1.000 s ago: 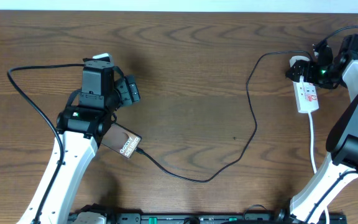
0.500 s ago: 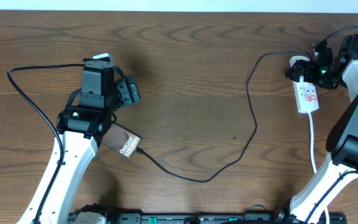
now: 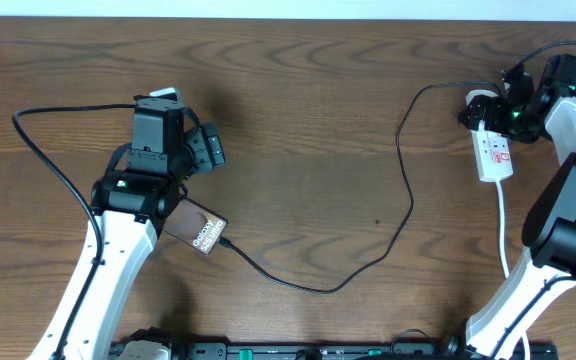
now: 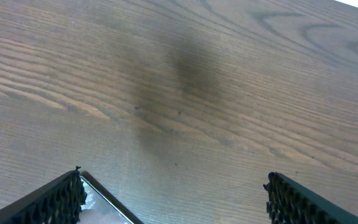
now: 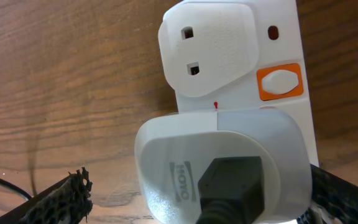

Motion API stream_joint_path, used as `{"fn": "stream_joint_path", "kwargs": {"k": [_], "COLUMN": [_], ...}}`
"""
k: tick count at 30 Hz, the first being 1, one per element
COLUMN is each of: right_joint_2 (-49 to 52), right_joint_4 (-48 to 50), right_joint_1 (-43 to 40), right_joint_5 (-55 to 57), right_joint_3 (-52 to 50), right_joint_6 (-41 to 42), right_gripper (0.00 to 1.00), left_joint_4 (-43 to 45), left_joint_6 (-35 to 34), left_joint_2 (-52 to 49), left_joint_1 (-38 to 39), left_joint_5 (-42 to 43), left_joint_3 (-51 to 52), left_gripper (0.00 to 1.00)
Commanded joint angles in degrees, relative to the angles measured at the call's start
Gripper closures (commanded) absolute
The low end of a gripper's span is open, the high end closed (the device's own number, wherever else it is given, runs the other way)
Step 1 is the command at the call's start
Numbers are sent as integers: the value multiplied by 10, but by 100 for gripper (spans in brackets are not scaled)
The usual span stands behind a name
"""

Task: Plug charger to phone and switch on socket

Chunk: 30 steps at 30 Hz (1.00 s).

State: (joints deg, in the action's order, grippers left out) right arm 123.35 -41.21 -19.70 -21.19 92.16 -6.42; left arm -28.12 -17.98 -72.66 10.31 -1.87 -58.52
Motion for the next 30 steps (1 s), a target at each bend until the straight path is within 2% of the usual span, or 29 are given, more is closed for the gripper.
{"fn": "stream_joint_path", "kwargs": {"k": [1, 8, 16, 30], "right_joint_2": [42, 42, 42, 39], "right_joint_4": [-37, -27, -20, -61], "right_joint_1": [52, 51, 41, -5], "right_joint_5": [-103, -101, -27, -24], "right_joint_3": [-64, -68, -53, 8], "right_joint_6": [58, 62, 62, 50], "right_gripper": [1, 1, 1, 1], "left_joint_4": [-1, -1, -1, -12], "left_joint_6": [2, 2, 2, 2], "left_joint_2": [-3, -3, -3, -3], "left_joint_1": [2, 2, 2, 2], "left_joint_5": [-10, -14, -14, -18], "left_joint_3": [-9, -9, -9, -9], "left_gripper": [9, 9, 9, 9]}}
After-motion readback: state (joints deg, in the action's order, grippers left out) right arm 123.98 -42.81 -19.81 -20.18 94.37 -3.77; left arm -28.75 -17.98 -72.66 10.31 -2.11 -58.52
